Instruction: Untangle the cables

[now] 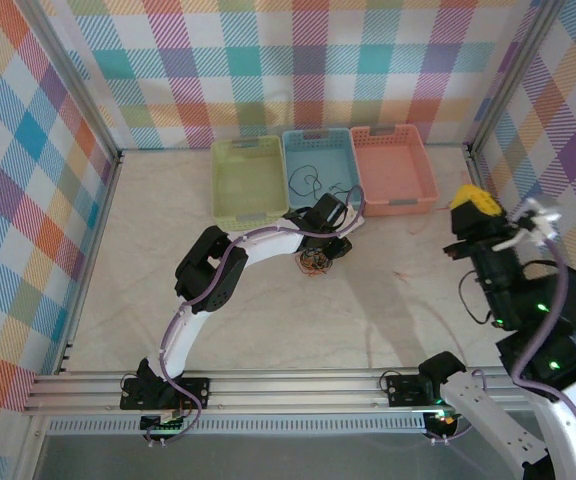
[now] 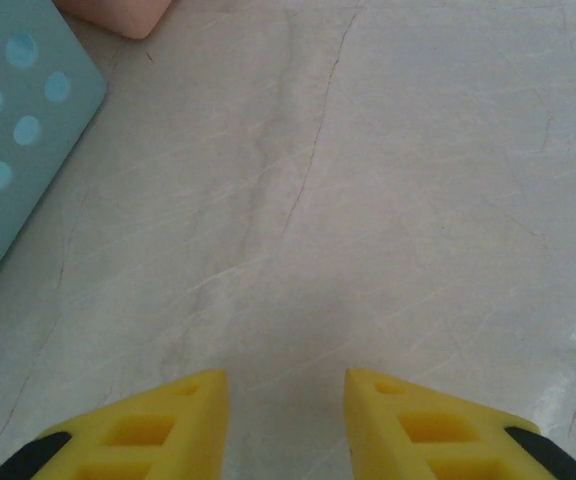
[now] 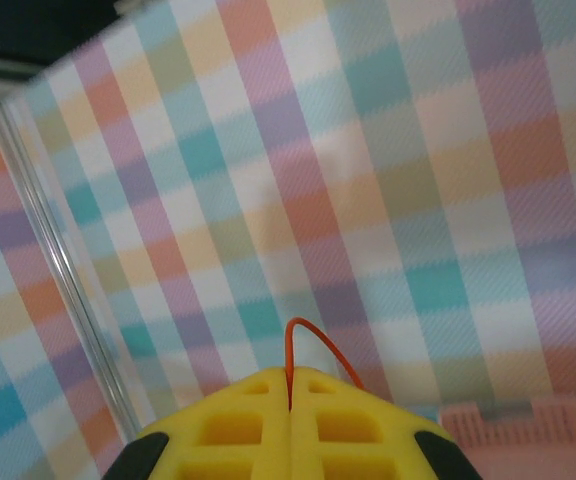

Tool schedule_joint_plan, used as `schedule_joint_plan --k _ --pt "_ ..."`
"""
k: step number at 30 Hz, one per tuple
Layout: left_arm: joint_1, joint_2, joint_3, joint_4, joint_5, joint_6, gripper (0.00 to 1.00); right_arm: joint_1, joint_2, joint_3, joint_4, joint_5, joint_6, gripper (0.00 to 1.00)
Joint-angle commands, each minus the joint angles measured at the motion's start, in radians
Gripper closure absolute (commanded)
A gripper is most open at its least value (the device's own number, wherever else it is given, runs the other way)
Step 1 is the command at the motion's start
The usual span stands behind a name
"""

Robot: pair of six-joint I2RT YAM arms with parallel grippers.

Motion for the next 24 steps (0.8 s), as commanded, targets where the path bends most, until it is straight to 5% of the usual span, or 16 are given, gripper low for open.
schedule_joint_plan --k 1,10,24 --pt "-0.011 0.007 0.028 -0.031 -0.012 0.0 0.64 -0.004 0.013 -0.095 -0.026 -0.015 0.067 1.0" --pt "-0.009 0.01 0.038 -0.033 -0.024 -0.006 0.63 -0.004 0.111 -0.343 0.099 0.011 0.122 1.0" --pt "-0.004 0.013 0.051 -0.072 -0.031 -0.011 0.63 -0.024 0.129 -0.424 0.094 0.145 0.108 1.0"
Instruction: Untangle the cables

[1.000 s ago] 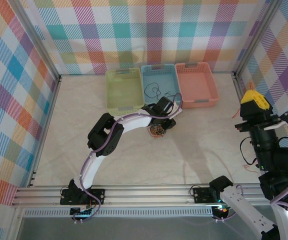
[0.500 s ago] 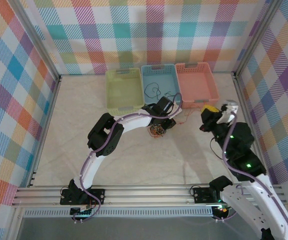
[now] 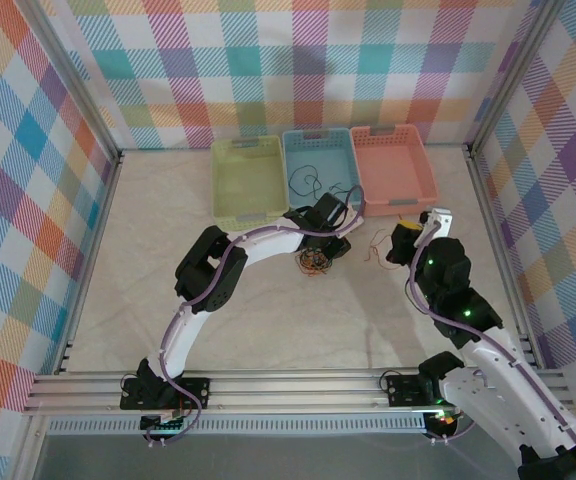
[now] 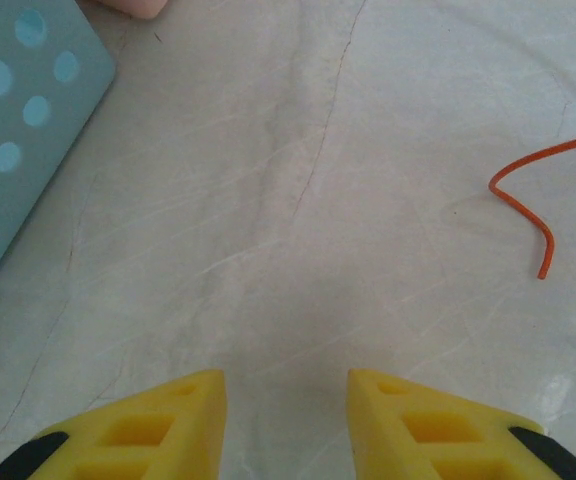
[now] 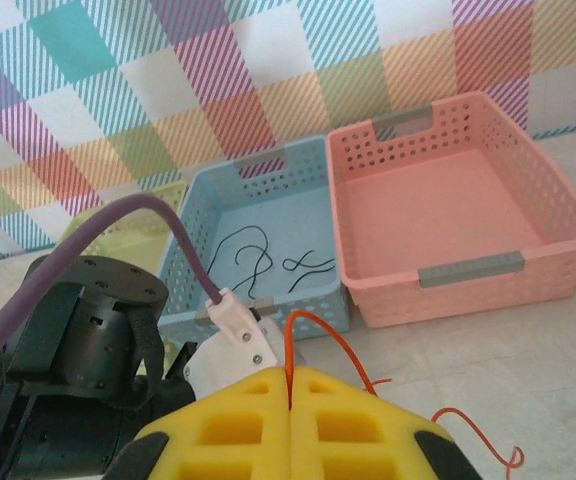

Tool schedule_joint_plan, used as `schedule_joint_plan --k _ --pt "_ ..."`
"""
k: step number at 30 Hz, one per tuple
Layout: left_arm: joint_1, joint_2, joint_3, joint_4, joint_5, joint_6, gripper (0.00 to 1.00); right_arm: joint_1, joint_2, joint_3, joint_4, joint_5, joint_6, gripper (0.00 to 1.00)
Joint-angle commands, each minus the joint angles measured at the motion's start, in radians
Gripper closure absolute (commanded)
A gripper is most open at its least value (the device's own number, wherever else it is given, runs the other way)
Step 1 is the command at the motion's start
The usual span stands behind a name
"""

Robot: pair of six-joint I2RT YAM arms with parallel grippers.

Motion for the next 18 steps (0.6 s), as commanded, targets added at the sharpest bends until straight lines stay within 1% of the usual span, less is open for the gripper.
schedule_joint_plan --k 1,7,13,18 --pt "-0.006 0.012 0.036 -0.031 -0.012 -0.012 0.63 -0.007 -0.018 -0.006 0.025 0.051 0.006 1.0" --pt "-0.004 0.013 0.041 -0.04 -0.017 -0.017 0.61 -0.016 -0.016 -0.025 0.012 0.1 0.025 1.0" --pt "-0.004 0.015 0.046 -0.043 -0.022 -0.021 0.6 -0.033 0.016 -0.034 0.008 0.164 0.049 1.0" --pt "-0.003 0.008 0.043 -0.041 -0.026 -0.038 0.55 -0.043 0.048 -0.031 0.001 0.167 0.066 1.0"
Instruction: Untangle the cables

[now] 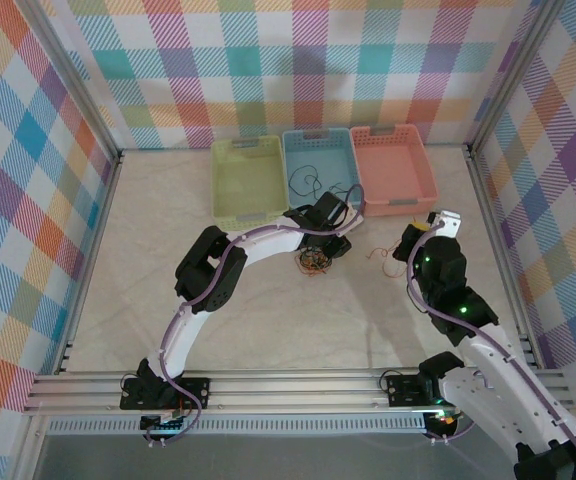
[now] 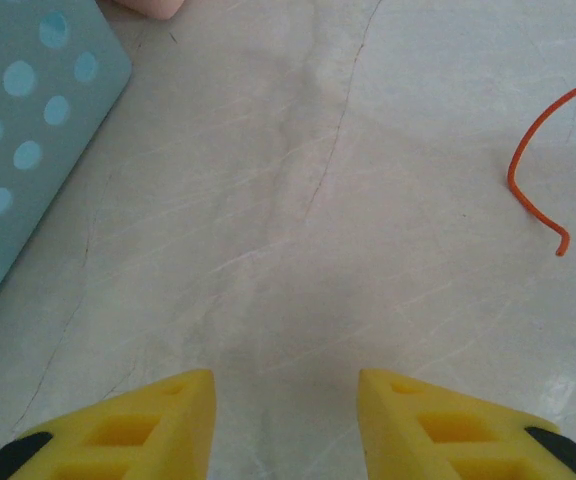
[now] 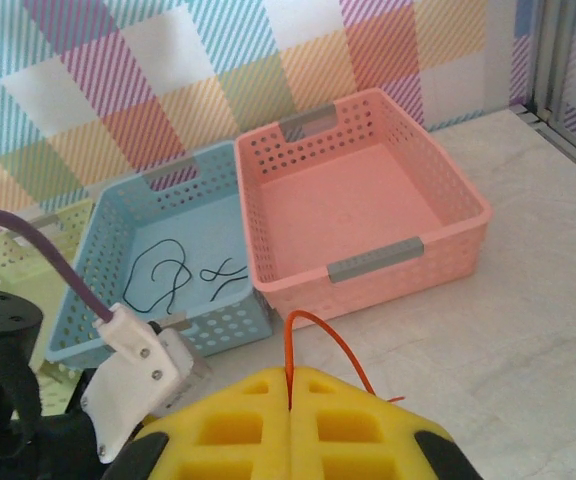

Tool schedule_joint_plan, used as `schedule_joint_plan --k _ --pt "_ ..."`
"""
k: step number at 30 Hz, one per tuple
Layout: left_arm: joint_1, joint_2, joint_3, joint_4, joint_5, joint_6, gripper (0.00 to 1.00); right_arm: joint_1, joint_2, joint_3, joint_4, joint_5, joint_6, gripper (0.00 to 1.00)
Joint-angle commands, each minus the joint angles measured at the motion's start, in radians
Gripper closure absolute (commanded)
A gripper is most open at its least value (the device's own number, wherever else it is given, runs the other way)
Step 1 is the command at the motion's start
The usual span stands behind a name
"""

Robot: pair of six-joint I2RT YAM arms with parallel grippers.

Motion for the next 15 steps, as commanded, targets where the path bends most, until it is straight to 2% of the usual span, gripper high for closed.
schedule_joint_plan --k 1,9,15 --pt "-0.005 0.003 0.024 -0.022 -0.009 -0.031 0.54 -0.008 0.011 -0.001 -0.001 0.035 0.031 1.0" --pt "-0.005 -0.078 -0.083 0.1 -0.04 -0.091 0.38 -0.028 0.024 0.012 -0.058 0.091 0.058 1.0" --pt "-0.006 -0.196 -0.22 0.243 -0.038 -0.136 0.34 -0.044 0.038 0.006 -0.065 0.088 0.079 1.0"
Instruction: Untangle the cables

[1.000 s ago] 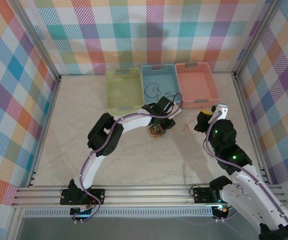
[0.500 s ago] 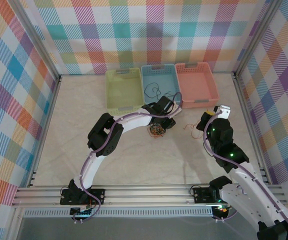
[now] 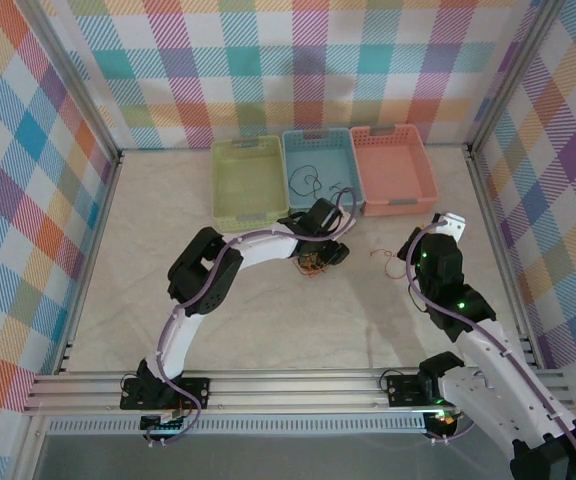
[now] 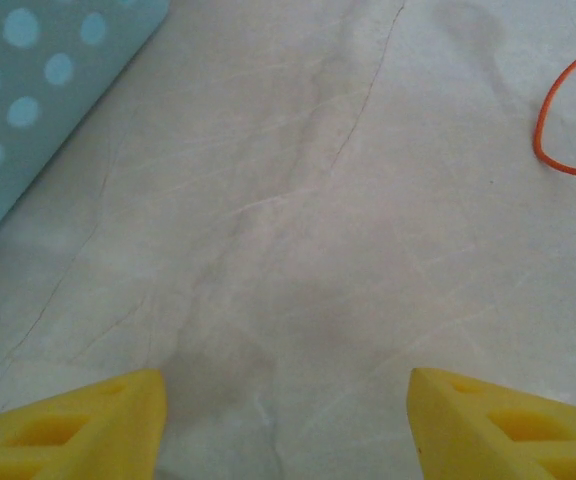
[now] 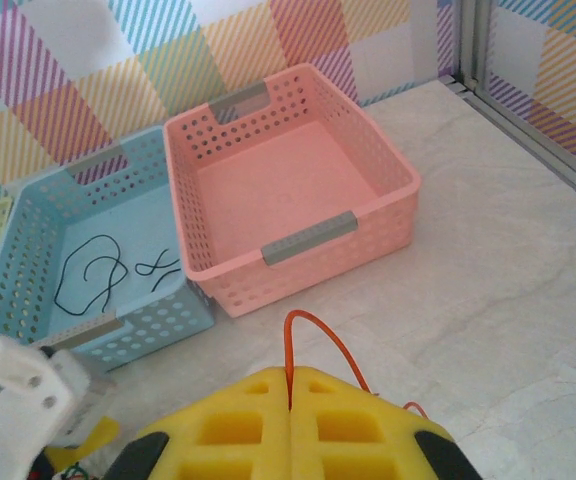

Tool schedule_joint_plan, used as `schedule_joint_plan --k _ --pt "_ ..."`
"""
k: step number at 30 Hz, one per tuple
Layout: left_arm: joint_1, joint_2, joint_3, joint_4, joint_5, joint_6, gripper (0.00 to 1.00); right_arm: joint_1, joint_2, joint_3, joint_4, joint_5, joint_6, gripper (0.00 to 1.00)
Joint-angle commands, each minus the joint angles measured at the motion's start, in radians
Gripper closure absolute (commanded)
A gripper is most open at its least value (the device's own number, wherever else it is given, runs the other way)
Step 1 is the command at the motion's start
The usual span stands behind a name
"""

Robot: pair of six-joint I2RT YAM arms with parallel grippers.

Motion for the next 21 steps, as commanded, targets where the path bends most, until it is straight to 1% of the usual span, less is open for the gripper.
schedule_joint_plan --k 1,3,5,6,8,11,12,15,17,19,21 --pt "-0.005 -0.136 -0.081 0.148 -0.007 -0.056 0.34 -0.009 0.015 0.006 -0.003 0.021 0.03 1.0" --pt "-0.003 -0.198 -0.15 0.215 -0.026 -0.084 0.33 -0.012 0.029 0.005 -0.004 0.02 0.033 1.0" --pt "0.004 -0.248 -0.203 0.248 -0.032 -0.105 0.32 -0.019 0.043 0.004 -0.011 0.02 0.041 1.0" --pt "0.008 -0.263 -0.214 0.243 -0.036 -0.108 0.32 -0.021 0.047 0.004 -0.013 0.018 0.045 1.0" --pt "0.015 -0.297 -0.23 0.229 -0.077 -0.129 0.32 -0.024 0.056 0.004 -0.015 0.016 0.049 1.0" --pt "0.04 -0.329 -0.235 0.182 -0.065 -0.187 0.32 -0.029 0.073 0.009 -0.021 0.016 0.059 1.0" --pt "0.048 -0.322 -0.21 0.136 -0.029 -0.202 0.31 -0.03 0.077 0.01 -0.022 0.016 0.061 1.0" --pt "0.049 -0.263 -0.08 -0.016 0.075 -0.219 0.33 -0.035 0.072 0.004 -0.022 0.017 0.07 1.0" --pt "0.04 -0.181 0.047 -0.136 0.145 -0.24 0.35 -0.039 0.065 0.0 -0.022 0.017 0.072 1.0" --pt "0.03 -0.085 0.181 -0.248 0.187 -0.261 0.39 -0.044 0.062 0.0 -0.023 0.016 0.073 1.0" --pt "0.013 0.001 0.303 -0.331 0.218 -0.279 0.41 -0.045 0.06 -0.002 -0.023 0.016 0.075 1.0"
